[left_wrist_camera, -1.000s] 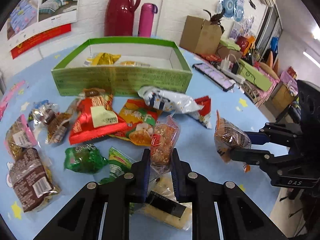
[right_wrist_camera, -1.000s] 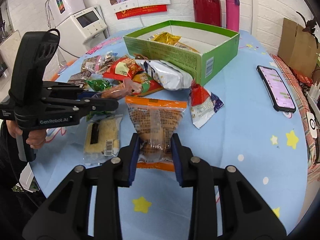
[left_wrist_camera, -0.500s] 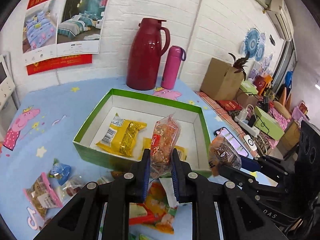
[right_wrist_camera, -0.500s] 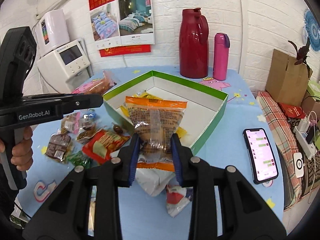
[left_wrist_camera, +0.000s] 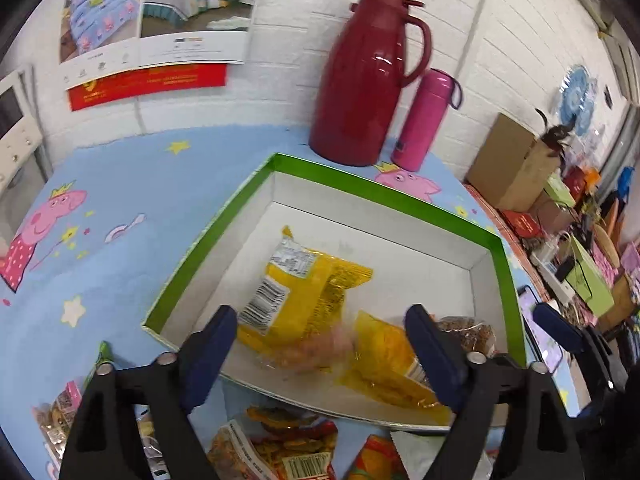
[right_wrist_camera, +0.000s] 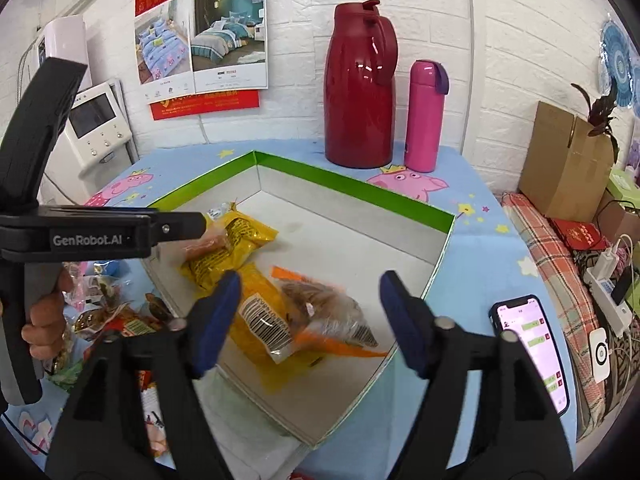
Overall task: Organize snacks
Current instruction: 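Carry both packs into the green box and open both grippers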
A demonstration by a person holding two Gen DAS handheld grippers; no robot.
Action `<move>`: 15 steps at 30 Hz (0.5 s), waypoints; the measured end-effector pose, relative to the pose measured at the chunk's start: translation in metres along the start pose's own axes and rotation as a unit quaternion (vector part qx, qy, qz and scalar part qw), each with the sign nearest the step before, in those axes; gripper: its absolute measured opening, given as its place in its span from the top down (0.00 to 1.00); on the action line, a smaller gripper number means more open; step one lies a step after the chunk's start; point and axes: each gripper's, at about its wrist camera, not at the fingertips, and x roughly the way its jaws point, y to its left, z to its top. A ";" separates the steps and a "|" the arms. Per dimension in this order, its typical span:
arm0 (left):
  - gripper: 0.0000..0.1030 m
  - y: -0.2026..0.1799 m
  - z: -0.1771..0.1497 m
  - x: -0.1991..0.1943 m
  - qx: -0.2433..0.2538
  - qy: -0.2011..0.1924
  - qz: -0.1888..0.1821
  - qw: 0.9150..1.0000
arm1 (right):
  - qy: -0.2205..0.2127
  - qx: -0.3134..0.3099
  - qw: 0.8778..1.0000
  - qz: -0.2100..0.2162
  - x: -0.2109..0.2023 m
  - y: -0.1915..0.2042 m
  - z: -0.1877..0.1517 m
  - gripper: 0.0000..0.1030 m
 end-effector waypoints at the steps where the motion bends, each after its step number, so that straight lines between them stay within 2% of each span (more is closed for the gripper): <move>1: 0.11 0.004 -0.001 -0.002 -0.011 -0.012 0.009 1.000 | -0.004 -0.003 1.000 -0.003 -0.001 0.000 0.001 0.21; 8: 0.11 0.016 -0.005 -0.003 -0.017 -0.004 0.018 1.000 | -0.022 -0.011 0.999 -0.040 -0.015 0.004 0.002 0.13; 15: 0.11 0.005 -0.017 -0.032 0.008 -0.015 0.011 1.000 | -0.030 -0.023 0.998 -0.046 -0.039 0.015 0.000 0.11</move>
